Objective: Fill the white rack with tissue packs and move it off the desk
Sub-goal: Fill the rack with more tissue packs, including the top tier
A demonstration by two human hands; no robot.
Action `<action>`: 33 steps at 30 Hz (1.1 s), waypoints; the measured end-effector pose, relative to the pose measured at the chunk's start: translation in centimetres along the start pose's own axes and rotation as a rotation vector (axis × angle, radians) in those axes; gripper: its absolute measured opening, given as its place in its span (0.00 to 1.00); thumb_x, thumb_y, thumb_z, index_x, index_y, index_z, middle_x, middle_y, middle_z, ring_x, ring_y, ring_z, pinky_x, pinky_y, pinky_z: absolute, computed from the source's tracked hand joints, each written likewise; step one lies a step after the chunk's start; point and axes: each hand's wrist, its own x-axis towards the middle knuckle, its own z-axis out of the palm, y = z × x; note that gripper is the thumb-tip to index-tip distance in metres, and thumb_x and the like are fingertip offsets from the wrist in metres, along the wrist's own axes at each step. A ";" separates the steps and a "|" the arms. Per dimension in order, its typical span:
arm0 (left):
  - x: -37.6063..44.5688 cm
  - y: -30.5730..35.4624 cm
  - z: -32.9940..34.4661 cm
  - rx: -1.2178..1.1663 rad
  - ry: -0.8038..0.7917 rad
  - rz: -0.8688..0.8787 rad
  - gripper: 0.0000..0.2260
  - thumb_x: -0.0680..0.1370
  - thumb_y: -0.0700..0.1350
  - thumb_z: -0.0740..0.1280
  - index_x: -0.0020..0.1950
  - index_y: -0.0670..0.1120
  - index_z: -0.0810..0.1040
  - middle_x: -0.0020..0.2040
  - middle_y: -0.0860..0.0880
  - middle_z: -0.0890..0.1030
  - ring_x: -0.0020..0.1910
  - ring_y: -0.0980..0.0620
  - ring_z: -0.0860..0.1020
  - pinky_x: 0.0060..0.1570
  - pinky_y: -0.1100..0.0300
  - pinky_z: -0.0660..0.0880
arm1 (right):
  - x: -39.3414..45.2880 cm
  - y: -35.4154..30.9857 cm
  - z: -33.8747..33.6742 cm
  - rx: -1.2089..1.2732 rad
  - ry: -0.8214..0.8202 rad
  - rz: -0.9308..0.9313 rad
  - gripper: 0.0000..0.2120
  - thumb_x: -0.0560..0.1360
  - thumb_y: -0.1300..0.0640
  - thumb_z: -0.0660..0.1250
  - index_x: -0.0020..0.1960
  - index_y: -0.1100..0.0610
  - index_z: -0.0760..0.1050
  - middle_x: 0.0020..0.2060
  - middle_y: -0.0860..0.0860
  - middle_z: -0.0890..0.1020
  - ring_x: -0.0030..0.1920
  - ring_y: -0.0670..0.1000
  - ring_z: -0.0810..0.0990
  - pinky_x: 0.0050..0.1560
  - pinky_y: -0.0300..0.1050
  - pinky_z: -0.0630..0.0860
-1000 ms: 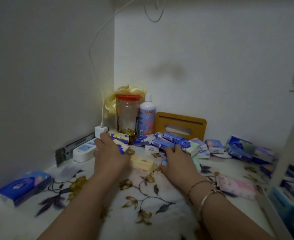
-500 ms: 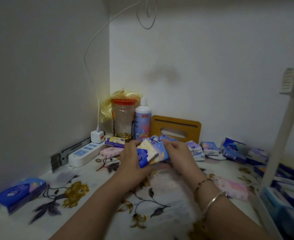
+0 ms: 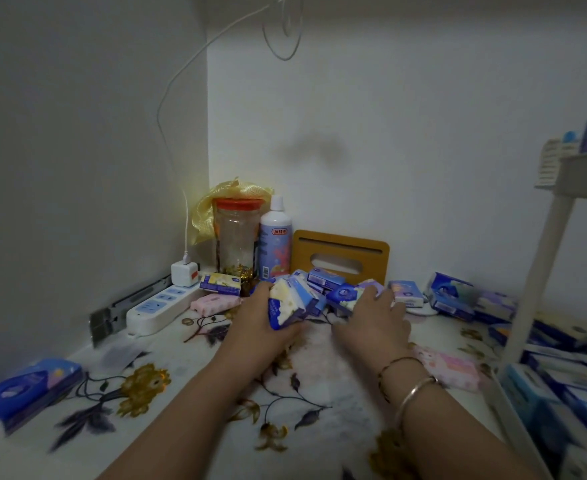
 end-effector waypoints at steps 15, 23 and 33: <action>-1.6 6.8 -0.9 -0.213 -0.002 0.142 0.25 0.68 0.39 0.77 0.55 0.61 0.70 0.53 0.58 0.79 0.49 0.68 0.77 0.42 0.72 0.75 | -0.7 -2.3 -10.8 0.657 -0.268 0.036 0.20 0.79 0.44 0.58 0.53 0.62 0.75 0.47 0.60 0.80 0.45 0.59 0.81 0.41 0.48 0.79; -2.8 16.2 -2.8 -0.271 0.030 0.241 0.21 0.70 0.39 0.76 0.56 0.49 0.70 0.48 0.56 0.80 0.43 0.66 0.80 0.40 0.68 0.78 | -6.8 -2.4 -21.1 0.749 -0.236 -0.132 0.32 0.80 0.38 0.44 0.52 0.61 0.76 0.41 0.57 0.80 0.40 0.53 0.77 0.48 0.48 0.75; -2.6 29.1 -4.1 -0.766 0.087 0.057 0.23 0.74 0.48 0.71 0.65 0.48 0.65 0.56 0.45 0.80 0.50 0.47 0.82 0.48 0.51 0.81 | -11.4 0.7 -30.3 0.880 0.060 -0.502 0.13 0.77 0.51 0.60 0.60 0.55 0.71 0.56 0.52 0.77 0.54 0.48 0.76 0.48 0.40 0.72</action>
